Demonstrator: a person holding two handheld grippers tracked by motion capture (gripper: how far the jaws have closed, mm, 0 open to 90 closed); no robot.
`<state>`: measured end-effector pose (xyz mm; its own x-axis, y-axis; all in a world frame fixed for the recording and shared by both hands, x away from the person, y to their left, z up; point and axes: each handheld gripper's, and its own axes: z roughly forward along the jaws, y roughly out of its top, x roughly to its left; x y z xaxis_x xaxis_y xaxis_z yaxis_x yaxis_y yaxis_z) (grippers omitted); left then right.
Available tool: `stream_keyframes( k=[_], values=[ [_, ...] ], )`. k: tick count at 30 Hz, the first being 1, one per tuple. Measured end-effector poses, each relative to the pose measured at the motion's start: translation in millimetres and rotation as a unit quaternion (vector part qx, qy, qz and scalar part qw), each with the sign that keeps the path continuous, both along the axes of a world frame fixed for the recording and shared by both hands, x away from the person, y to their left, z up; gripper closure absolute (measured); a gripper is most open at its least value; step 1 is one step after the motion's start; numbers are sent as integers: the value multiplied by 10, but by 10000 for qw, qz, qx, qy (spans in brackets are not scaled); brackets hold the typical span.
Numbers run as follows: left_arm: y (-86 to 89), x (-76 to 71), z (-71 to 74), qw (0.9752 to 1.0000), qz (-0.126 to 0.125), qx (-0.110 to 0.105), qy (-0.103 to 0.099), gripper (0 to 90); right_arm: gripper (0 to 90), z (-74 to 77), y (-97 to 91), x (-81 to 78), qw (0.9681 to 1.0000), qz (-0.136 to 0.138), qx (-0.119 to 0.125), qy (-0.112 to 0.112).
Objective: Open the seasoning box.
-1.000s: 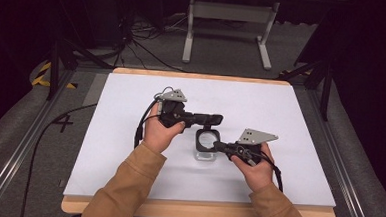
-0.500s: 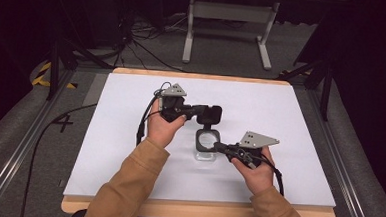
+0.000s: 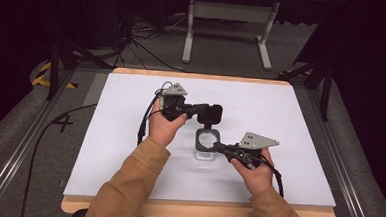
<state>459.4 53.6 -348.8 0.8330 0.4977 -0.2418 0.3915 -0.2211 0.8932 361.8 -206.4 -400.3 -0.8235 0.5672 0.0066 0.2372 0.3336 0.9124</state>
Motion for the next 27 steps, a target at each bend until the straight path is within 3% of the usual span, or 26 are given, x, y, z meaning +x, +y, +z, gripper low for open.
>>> stream_keyframes(
  k=[5,14,23,27],
  values=[
    [38,-84,66,9999,-80,89,-10,796,900,48,-12,24,9998,-14,-77,199],
    [292,-319,219,9995,-81,295,-51,702,858,210,-86,109,9999,-23,4,114],
    [644,-488,259,9982,193,567,32,638,787,377,-274,284,9997,-112,115,174],
    [816,-530,229,9968,347,721,89,599,755,444,-438,384,9994,-294,130,163]
  ],
)
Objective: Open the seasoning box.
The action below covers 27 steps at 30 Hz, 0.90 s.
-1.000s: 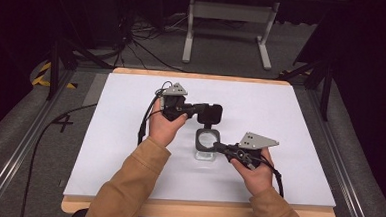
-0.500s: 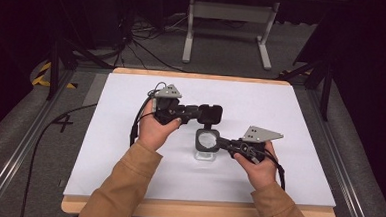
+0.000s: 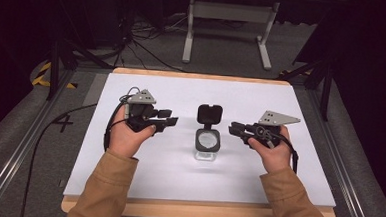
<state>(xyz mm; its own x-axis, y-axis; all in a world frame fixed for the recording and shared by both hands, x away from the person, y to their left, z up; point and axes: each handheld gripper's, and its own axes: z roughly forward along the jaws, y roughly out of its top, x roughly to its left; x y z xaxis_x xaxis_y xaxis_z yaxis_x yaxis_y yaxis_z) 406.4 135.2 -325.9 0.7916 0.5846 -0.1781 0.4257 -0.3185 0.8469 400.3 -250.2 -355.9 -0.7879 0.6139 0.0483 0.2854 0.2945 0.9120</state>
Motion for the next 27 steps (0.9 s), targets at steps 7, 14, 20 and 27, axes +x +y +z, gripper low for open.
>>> stream_keyframes(
  k=[7,14,20,27],
  values=[
    [171,-22,-101,9991,205,291,247,570,732,-10,-203,126,9997,-206,26,159],
    [342,24,-242,9965,472,464,515,536,701,-50,-410,234,9979,-581,-120,275],
    [458,130,-398,9935,639,610,721,515,679,-131,-557,301,9946,-863,-374,447],
    [500,251,-624,9905,714,735,912,510,660,-255,-696,373,9889,-1151,-637,687]
  ],
)
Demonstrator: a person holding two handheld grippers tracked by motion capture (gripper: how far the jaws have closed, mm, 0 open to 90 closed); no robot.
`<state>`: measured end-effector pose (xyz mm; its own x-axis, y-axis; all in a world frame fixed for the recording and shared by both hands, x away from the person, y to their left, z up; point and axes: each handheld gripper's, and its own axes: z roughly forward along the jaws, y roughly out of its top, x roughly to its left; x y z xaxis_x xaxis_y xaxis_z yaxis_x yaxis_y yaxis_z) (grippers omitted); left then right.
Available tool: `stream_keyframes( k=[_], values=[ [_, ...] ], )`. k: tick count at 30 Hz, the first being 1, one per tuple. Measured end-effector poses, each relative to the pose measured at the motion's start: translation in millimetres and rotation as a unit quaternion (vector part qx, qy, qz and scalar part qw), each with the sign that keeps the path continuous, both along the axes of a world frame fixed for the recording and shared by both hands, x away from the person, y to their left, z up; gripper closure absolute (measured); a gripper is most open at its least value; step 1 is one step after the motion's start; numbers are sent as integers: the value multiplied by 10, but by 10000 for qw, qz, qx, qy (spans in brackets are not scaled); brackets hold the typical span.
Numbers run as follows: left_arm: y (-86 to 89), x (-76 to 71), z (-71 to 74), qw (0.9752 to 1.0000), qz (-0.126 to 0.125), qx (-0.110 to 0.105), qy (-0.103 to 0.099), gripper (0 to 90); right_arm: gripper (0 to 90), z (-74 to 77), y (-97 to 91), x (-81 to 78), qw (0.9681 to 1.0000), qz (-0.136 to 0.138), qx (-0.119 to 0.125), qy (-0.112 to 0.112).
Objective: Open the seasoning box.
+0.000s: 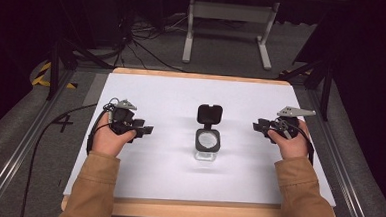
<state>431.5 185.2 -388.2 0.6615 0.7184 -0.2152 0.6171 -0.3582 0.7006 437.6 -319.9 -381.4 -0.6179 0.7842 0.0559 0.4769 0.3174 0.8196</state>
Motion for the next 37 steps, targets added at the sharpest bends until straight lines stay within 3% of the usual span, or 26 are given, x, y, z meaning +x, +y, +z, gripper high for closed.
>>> stream_keyframes(
  k=[13,17,18,20,29,31,37],
  values=[
    [-20,131,-347,9990,-22,200,387,488,622,-306,-114,132,9980,-223,-343,489],
    [-52,151,-417,9985,-149,278,453,466,615,-370,-121,152,9976,-215,-372,551],
    [-82,165,-471,9976,-314,390,487,462,608,-421,-129,165,9972,-192,-399,597],
    [-99,170,-500,9971,-344,474,477,457,602,-457,-129,171,9970,-185,-405,635],
    [-106,159,-457,9977,-319,401,450,446,559,-529,-74,177,9955,-109,-689,643],
    [-113,148,-432,9983,-295,261,420,442,557,-513,-65,168,9958,-110,-668,617],
    [-143,140,-351,9991,-315,150,220,409,528,-472,-37,147,9969,-59,-606,489]
  ],
)
